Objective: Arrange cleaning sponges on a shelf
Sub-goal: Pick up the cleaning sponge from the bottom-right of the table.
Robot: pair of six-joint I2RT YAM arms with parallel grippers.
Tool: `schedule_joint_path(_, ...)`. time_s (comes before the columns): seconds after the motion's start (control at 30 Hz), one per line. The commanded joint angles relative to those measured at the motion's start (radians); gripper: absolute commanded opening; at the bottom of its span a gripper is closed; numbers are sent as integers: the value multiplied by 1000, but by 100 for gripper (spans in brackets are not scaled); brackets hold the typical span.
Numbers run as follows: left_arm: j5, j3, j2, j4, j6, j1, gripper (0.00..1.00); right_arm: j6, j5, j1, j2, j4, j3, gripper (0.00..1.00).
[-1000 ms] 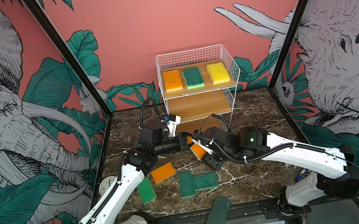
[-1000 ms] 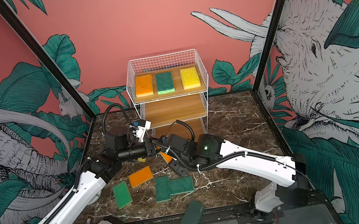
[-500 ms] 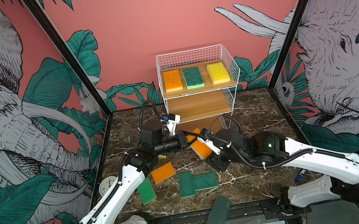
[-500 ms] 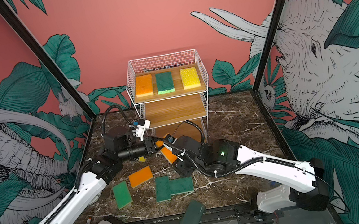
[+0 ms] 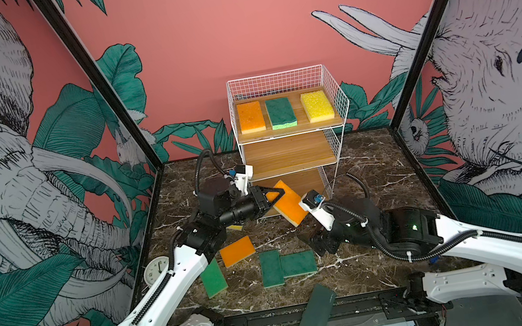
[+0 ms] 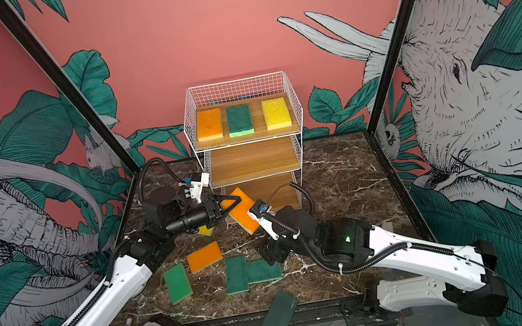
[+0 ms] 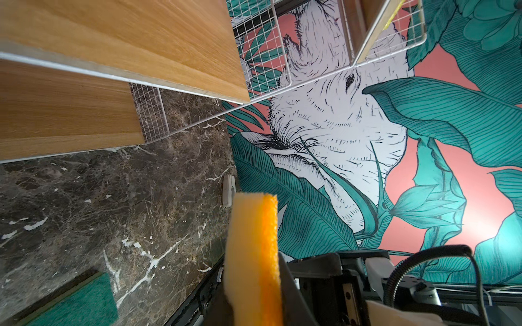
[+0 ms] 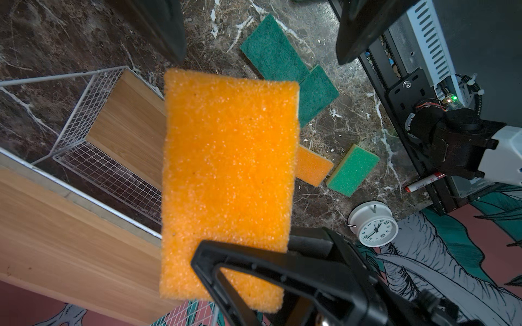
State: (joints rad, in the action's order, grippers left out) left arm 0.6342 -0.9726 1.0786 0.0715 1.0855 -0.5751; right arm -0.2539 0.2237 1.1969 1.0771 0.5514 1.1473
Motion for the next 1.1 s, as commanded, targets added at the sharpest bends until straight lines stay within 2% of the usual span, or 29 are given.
schedule_joint_path(0.0, -4, 21, -23, -77, 57, 5, 20, 19, 31, 9, -18, -135, -19, 86)
schedule_joint_path(0.13, 4, 10, -26, -80, 63, 5, 20, 43, 88, 12, -22, -156, -24, 86)
schedule_joint_path(0.33, 11, 9, -28, -85, 69, 4, 20, 56, 173, 12, -107, -232, -88, 87)
schedule_joint_path(0.67, 30, -1, -25, -113, 94, 6, 20, 77, 77, 12, -74, -205, -75, 89)
schedule_joint_path(0.8, 33, -3, -31, -114, 96, 5, 20, 89, 99, 12, -54, -209, -71, 92)
schedule_joint_path(1.07, 42, -9, -33, -112, 96, 6, 20, 99, 187, 12, -114, -249, -114, 97)
